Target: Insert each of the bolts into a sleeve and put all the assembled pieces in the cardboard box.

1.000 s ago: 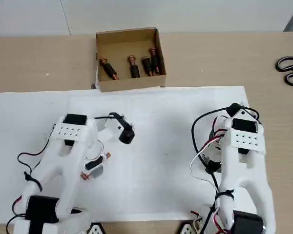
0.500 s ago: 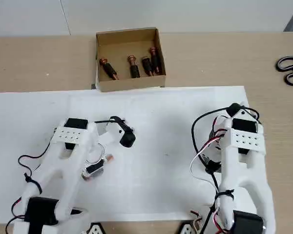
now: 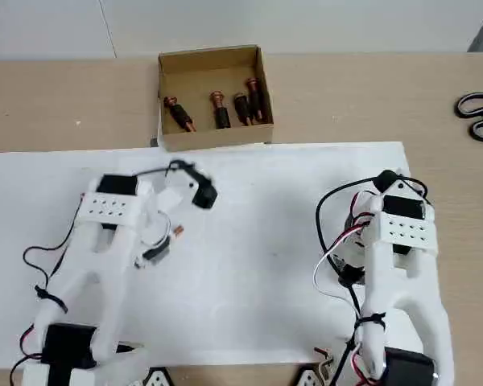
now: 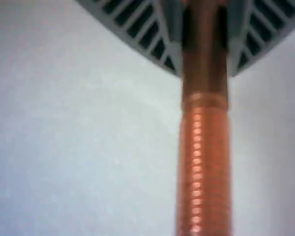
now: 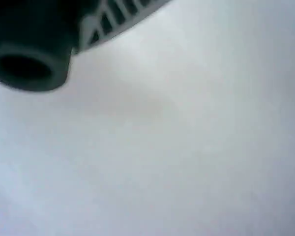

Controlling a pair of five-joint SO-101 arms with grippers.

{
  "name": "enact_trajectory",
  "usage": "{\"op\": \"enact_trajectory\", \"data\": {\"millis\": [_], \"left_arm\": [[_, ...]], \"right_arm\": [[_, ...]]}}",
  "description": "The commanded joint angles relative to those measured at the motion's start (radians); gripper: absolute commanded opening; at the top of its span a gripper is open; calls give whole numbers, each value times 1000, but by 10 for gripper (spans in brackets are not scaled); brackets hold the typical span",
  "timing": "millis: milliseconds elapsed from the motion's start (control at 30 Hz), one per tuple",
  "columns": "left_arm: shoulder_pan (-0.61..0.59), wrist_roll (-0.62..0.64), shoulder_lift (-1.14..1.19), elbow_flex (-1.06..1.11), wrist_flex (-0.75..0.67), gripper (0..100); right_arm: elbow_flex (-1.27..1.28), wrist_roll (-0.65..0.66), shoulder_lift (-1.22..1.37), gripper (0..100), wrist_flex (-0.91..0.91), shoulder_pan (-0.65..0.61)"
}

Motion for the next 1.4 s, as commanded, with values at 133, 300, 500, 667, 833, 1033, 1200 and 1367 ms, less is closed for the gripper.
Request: {"op": "enact_trajectory", "data": {"millis": [133, 300, 500, 667, 833, 1033, 1200, 1367], "left_arm": [[-3, 149, -20, -174, 121, 5], [-3, 526, -20, -174, 143, 5], [-6, 1019, -20, -173, 91, 7], [-9, 1359, -20, -171, 18, 7], [-3, 1616, -20, -170, -61, 7], [-3, 1829, -20, -90, -275, 7], [-2, 1916, -28, 39, -439, 7], [-2, 1932, -29, 54, -465, 7]], "right_arm": [[-48, 11, -15, 3, 10, 8], [-48, 11, -15, 3, 8, 8], [-48, 8, -15, 3, 4, 8], [-48, 6, -15, 3, 5, 8], [-48, 6, -15, 3, 10, 8], [-48, 6, -15, 3, 10, 8], [-48, 6, -15, 3, 10, 8], [-48, 6, -15, 3, 8, 8]]}}
